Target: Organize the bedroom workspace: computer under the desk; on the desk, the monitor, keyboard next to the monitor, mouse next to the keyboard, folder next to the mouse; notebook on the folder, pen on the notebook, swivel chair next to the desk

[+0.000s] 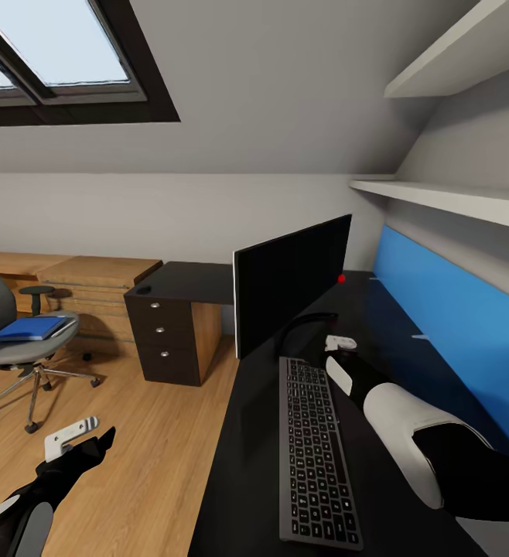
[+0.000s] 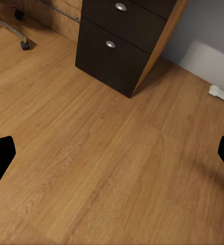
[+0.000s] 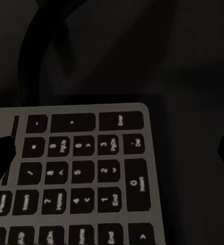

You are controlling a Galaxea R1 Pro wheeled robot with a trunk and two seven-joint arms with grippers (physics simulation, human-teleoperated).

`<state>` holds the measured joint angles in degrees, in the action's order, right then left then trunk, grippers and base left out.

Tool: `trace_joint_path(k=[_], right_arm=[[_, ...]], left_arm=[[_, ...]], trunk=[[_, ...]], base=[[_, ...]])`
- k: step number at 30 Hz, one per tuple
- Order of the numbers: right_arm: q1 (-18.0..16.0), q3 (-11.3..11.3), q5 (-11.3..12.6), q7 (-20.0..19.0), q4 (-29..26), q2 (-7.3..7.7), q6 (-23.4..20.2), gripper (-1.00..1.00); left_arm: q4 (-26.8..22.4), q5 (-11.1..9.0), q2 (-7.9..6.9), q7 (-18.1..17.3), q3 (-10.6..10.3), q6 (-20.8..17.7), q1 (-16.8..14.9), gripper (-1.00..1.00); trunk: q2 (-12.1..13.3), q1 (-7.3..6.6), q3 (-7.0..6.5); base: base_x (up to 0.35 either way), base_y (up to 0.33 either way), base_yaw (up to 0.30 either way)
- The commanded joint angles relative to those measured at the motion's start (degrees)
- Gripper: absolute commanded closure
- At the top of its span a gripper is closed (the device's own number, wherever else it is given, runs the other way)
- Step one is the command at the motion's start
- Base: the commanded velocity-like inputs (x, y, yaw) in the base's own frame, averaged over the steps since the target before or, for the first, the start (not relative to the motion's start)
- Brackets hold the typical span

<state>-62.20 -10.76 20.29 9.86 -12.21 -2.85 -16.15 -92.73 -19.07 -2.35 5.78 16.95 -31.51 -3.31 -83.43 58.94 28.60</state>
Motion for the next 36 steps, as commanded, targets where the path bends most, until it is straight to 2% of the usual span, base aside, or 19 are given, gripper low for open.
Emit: trace_joint_path(k=[1, 33, 36], right_arm=[[-0.03, -0.49, 0.55, 0.4, -0.11, 0.04, -0.29, -1.0], [-0.03, -0.49, 0.59, 0.5, 0.08, 1.26, -4.04, -1.0], [-0.03, -0.55, 0.56, 0.49, 0.08, 1.25, -4.14, -1.0]], left_arm=[[-0.08, -0.61, -0.02, 0.49, -0.04, -0.26, -0.03, -1.0], [-0.07, -0.61, -0.02, 0.55, 0.02, -0.22, -0.03, -1.0], [-0.06, -0.61, -0.02, 0.55, 0.02, -0.22, -0.03, -1.0]], trunk=[[-0.45, 0.22, 0.25], [-13.29, 7.25, 5.99], [-13.29, 7.25, 5.99]], base=[[0.0, 0.0, 0.0], [0.0, 0.0, 0.0], [0.0, 0.0, 0.0]])
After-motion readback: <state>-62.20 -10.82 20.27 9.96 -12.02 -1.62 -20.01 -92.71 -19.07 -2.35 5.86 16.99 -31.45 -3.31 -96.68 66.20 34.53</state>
